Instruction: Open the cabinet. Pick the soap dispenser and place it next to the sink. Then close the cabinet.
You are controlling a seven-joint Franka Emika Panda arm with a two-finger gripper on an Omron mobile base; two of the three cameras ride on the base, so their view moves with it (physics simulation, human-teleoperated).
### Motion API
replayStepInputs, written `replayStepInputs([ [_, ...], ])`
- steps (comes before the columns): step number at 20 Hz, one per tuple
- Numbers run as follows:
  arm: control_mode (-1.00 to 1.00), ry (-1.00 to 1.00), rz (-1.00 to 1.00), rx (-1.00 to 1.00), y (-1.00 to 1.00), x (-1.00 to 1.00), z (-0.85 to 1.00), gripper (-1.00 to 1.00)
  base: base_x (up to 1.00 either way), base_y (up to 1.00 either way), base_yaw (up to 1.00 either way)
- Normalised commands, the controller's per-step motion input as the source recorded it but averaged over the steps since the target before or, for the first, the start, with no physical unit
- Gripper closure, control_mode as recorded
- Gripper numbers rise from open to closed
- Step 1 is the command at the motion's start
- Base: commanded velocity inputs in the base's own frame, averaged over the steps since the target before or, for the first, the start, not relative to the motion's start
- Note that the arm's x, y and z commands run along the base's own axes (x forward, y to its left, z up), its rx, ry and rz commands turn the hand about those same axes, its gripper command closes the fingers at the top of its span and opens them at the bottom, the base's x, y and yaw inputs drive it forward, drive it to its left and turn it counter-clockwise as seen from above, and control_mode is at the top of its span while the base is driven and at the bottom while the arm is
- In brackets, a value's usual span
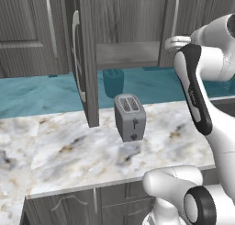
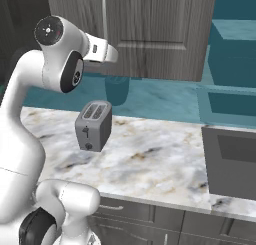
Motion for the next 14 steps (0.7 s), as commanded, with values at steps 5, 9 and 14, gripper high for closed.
replayStepInputs([
  [5,-1.0,0.0,0.0,0.01,-0.12,0.12,0.05,-1.0,0.0,0.0,0.0],
  [9,-1.0,0.0,0.0,0.1,-0.21,0.01,0.1,-1.0,0.0,0.0,0.0],
  [14,-1.0,0.0,0.0,0.13,-0.06,0.05,0.03,-1.0,0.0,0.0,0.0],
])
